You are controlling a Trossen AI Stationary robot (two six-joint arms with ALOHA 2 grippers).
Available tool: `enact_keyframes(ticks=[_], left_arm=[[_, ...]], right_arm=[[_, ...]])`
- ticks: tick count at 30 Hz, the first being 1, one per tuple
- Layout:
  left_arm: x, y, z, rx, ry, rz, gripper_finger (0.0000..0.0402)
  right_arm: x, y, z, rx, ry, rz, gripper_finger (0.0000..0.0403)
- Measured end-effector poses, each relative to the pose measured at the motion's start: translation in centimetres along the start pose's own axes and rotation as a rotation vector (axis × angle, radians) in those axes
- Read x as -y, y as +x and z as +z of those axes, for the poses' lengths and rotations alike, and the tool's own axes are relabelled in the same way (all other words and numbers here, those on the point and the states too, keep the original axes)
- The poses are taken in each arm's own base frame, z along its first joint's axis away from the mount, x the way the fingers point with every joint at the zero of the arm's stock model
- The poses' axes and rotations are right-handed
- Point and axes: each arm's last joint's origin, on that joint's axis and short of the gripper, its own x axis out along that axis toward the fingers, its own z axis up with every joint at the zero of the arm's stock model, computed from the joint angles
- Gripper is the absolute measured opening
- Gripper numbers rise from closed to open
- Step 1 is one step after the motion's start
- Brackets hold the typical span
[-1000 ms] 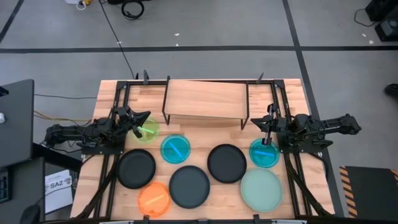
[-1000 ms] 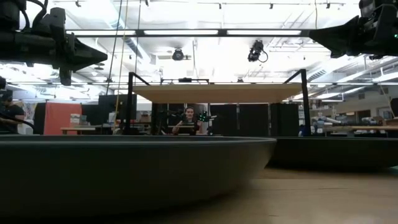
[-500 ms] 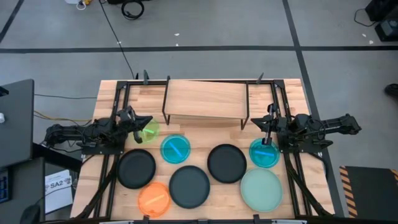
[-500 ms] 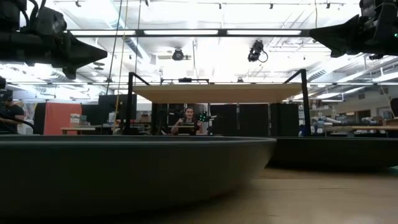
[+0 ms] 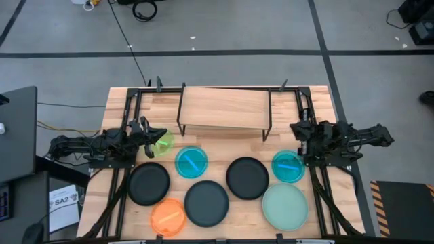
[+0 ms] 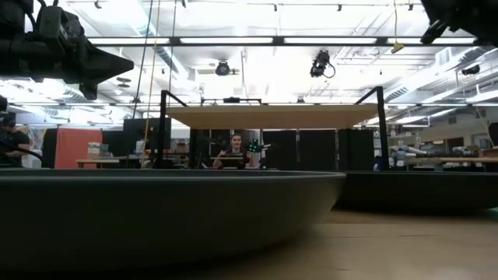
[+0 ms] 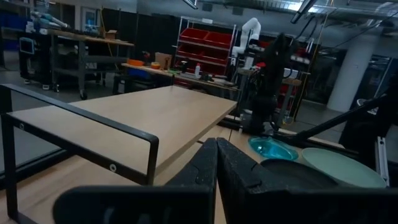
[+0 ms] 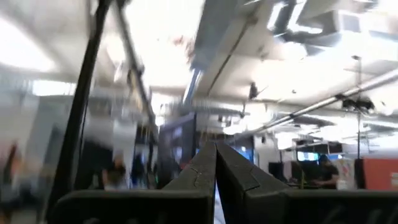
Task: Place and stack plates onto a shelf
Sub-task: Put the right blue plate on the shelf
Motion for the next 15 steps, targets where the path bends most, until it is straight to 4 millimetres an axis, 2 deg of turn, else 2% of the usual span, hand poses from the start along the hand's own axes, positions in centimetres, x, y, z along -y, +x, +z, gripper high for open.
enact_keyframes(ticks=[4,9,15], left_arm=[[0.0,0.0,0.0,0.0,0.0,0.0,0.0011],[0.0,0.0,0.0,0.0,0.0,0.0,0.0011],[0.0,0.0,0.0,0.0,0.001,0.0,0.0011]], right_arm=[[0.5,0.1,0.9,0.059,0.154,-0.109,0.004],[1.0,0.8,2.8,0.092,0.225,-0.206,0.0105],[1.7,2.0,5.6,0.017,0.18,-0.349,0.018]])
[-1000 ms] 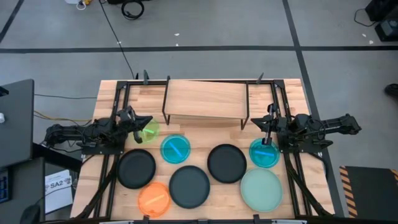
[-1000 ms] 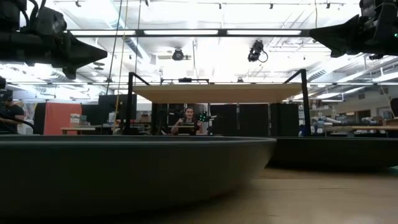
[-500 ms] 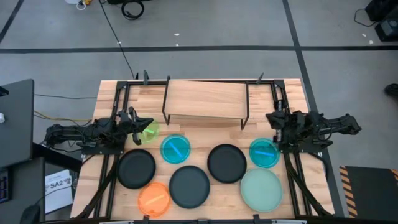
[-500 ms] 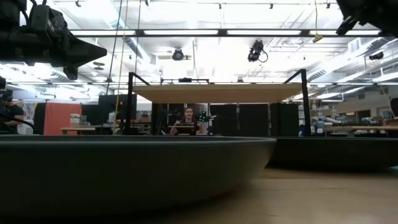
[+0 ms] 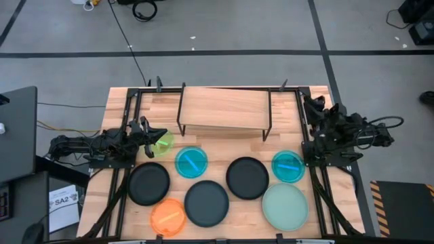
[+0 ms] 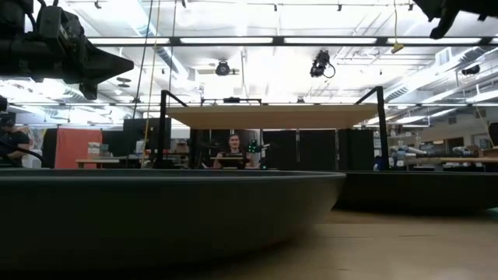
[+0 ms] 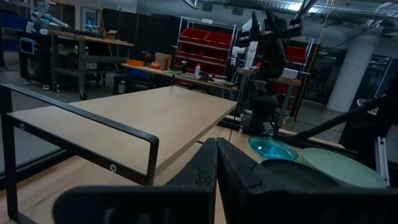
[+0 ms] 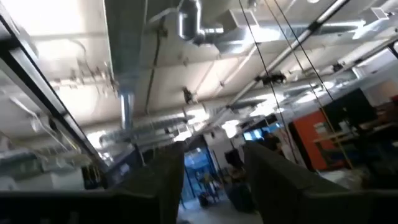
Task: Place and stack plates onto a shelf
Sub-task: Put the right blue plate on the shelf
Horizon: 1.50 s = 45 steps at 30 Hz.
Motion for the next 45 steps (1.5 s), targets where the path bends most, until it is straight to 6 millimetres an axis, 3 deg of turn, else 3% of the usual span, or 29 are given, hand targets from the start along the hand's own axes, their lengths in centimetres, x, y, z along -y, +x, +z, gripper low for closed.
enact_keyframes(ticks=[5,10,15,23,31,45], left_arm=[[0.0,0.0,0.0,0.0,0.0,0.0,0.0011],[0.0,0.0,0.0,0.0,0.0,0.0,0.0011],[0.0,0.0,0.0,0.0,0.0,0.0,0.0011],[0.0,0.0,0.0,0.0,-0.001,0.0,0.0011],[0.0,0.0,0.0,0.0,-0.001,0.0,0.0011],[0.0,0.0,0.0,0.0,-0.001,0.0,0.0011]], right_arm=[[-0.4,1.0,2.8,-0.21,-0.06,-0.044,0.0216],[-0.5,1.6,5.4,-0.484,-0.08,-0.134,0.0225],[-0.9,2.3,6.1,-0.733,-0.083,-0.213,0.0223],[-2.6,4.4,4.0,-1.101,-0.159,-0.14,0.0222],[-3.2,4.4,1.2,-1.481,-0.227,-0.115,0.0222],[-4.0,5.2,-2.2,-1.717,-0.334,-0.107,0.0205]])
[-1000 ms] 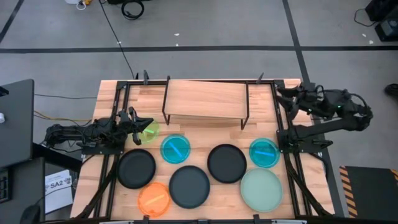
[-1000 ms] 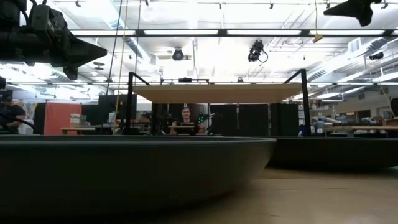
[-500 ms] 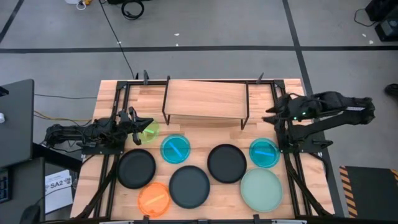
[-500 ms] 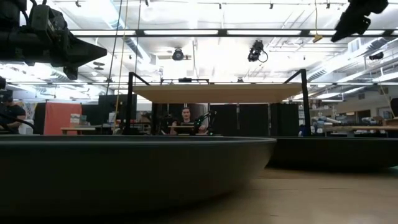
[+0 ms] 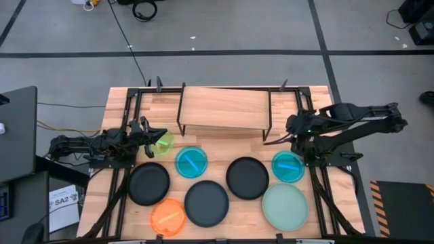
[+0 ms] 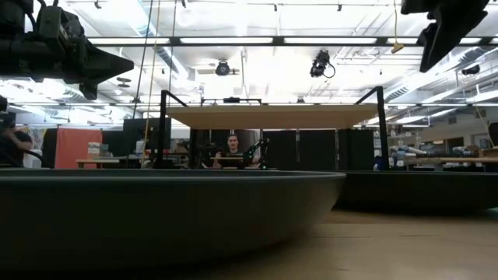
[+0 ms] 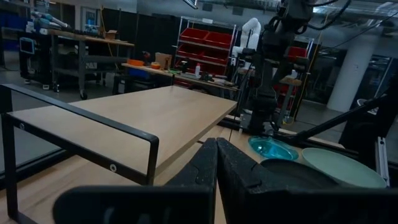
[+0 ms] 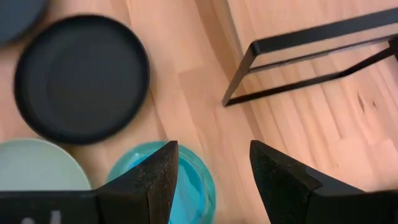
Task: Place and stack plates onto a shelf
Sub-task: Put the right blue plate on the shelf
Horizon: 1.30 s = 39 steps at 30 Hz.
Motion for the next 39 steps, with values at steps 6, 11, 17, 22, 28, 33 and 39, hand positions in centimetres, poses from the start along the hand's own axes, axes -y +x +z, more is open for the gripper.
enact_keyframes(ticks=[6,11,17,22,28,33,39], left_arm=[[0.0,0.0,0.0,0.0,0.0,0.0,0.0011],[0.0,0.0,0.0,0.0,0.001,0.0,0.0011],[0.0,0.0,0.0,-0.001,0.0,0.0,0.0011],[0.0,0.0,0.0,-0.001,0.0,0.0,0.0011],[0.0,0.0,0.0,-0.001,0.0,0.0,0.0011],[0.0,0.0,0.0,-0.001,0.0,0.0,0.0011],[0.0,0.0,0.0,-0.002,0.001,0.0,0.0011]], right_arm=[[-0.5,1.9,0.1,-0.044,0.024,-0.018,0.0204],[-0.7,4.5,-1.3,-0.14,0.009,0.024,0.0203],[-0.6,6.5,-2.7,-0.209,-0.026,0.013,0.0203],[-0.6,8.0,-3.5,-0.22,-0.028,0.009,0.0203],[-0.7,10.2,-4.4,-0.191,-0.022,0.021,0.0203],[-0.4,11.4,-4.5,-0.192,0.03,0.009,0.0203],[0.3,12.9,-4.2,-0.282,0.078,-0.026,0.0203]])
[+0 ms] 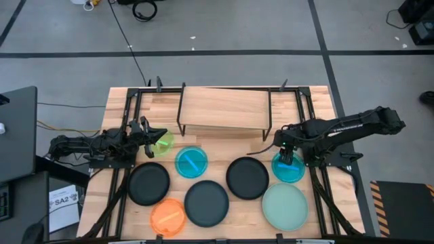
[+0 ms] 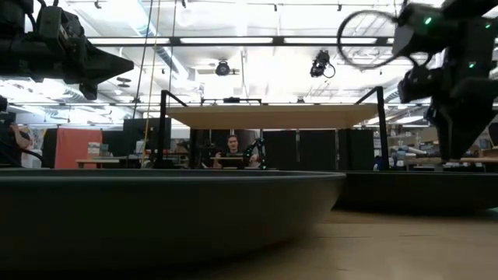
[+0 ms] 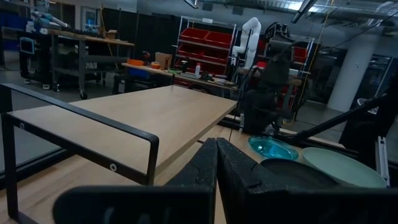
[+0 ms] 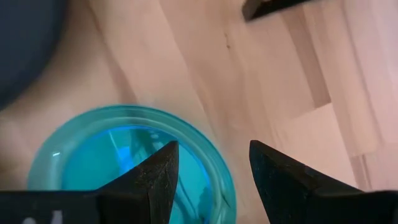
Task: Place and stack plates onto a shelf
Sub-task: Put the right blue plate on the shelf
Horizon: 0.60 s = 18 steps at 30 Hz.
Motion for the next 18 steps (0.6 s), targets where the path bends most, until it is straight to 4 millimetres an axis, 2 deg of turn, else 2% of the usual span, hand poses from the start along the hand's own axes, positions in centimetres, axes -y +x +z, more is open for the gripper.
enact_keyframes(ticks=[8,18], left_arm=[[0.0,0.0,0.0,-0.001,0.0,0.0,0.0011],[0.0,0.0,-0.1,-0.006,0.002,0.001,0.0011]], right_arm=[[0.7,1.6,0.7,-0.114,0.044,-0.028,0.0203],[1.4,2.6,1.2,-0.181,0.085,-0.02,0.0203]])
